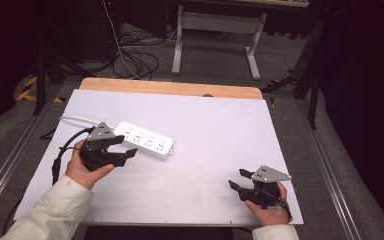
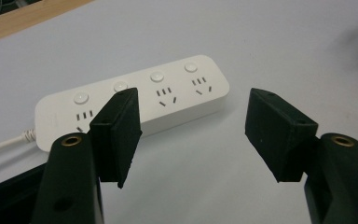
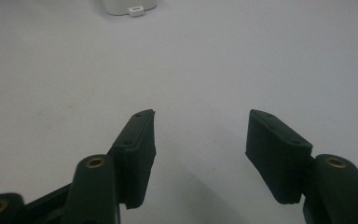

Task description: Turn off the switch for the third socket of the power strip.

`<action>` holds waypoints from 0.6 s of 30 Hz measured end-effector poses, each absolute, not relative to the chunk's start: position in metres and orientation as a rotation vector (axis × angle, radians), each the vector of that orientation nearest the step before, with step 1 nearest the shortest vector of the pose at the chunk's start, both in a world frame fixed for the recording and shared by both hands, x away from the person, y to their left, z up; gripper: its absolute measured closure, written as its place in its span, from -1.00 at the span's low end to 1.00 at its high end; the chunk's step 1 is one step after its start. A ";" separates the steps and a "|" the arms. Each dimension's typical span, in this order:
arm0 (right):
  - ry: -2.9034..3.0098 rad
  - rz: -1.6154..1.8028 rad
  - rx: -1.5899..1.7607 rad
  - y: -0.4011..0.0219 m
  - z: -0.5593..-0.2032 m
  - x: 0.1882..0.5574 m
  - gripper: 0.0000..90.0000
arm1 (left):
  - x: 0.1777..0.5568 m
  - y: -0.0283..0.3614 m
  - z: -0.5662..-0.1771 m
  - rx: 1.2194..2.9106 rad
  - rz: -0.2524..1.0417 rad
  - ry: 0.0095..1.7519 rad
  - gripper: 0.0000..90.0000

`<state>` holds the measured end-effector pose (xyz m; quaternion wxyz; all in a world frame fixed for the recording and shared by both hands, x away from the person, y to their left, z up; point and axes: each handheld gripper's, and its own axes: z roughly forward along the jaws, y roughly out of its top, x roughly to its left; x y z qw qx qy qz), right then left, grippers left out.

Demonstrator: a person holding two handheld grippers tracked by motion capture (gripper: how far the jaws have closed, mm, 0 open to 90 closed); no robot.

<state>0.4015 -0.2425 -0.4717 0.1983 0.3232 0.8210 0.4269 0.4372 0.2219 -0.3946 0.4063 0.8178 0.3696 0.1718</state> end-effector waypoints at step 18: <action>2.297 1.204 0.899 -0.243 -0.472 0.401 -0.06 | 0.465 0.189 -0.392 2.129 0.476 0.914 -0.07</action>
